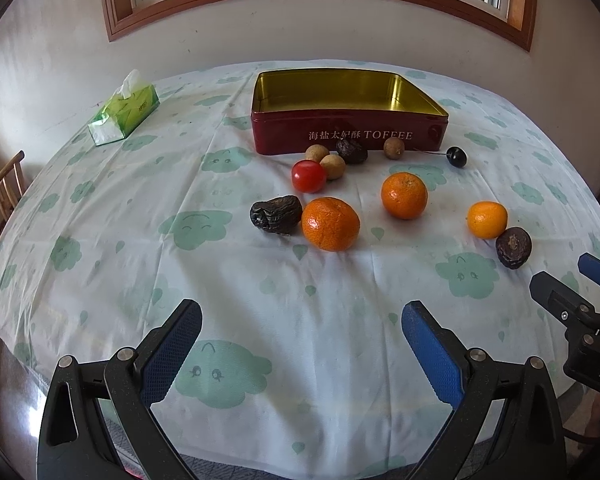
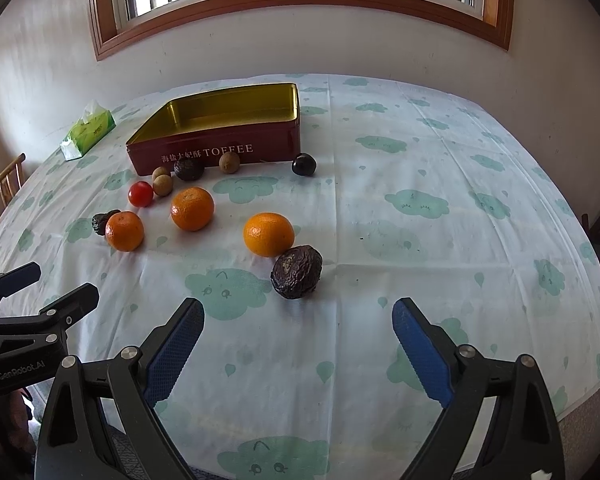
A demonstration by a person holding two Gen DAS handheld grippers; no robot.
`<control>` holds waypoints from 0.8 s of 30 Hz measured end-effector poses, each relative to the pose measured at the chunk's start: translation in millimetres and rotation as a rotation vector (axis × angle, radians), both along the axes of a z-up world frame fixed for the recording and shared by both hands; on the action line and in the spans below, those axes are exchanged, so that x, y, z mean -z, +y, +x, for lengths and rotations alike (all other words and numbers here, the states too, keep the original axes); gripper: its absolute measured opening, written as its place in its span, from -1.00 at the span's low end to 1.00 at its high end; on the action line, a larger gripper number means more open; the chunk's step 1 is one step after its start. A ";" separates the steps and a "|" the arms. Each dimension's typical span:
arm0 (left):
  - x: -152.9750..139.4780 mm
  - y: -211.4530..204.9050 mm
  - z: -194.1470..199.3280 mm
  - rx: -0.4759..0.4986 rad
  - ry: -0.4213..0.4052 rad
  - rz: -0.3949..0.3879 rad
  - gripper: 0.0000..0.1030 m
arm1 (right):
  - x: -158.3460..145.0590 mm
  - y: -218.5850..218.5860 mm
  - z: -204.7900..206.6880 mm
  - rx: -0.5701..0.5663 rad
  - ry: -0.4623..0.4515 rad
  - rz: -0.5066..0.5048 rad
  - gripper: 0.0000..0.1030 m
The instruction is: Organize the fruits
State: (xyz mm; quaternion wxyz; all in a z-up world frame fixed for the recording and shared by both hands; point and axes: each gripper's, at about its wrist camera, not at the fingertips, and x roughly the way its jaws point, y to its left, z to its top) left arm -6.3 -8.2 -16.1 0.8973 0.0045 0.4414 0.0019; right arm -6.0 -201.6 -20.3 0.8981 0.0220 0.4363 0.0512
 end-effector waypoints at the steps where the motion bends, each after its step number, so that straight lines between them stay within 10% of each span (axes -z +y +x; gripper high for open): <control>1: 0.5 0.7 0.2 -0.002 0.002 -0.001 0.93 | -0.1 -0.1 1.0 0.000 0.003 0.001 0.81; 24: 9.8 8.2 4.8 -0.024 0.038 -0.012 0.93 | 6.4 1.8 5.1 -0.015 0.035 0.014 0.67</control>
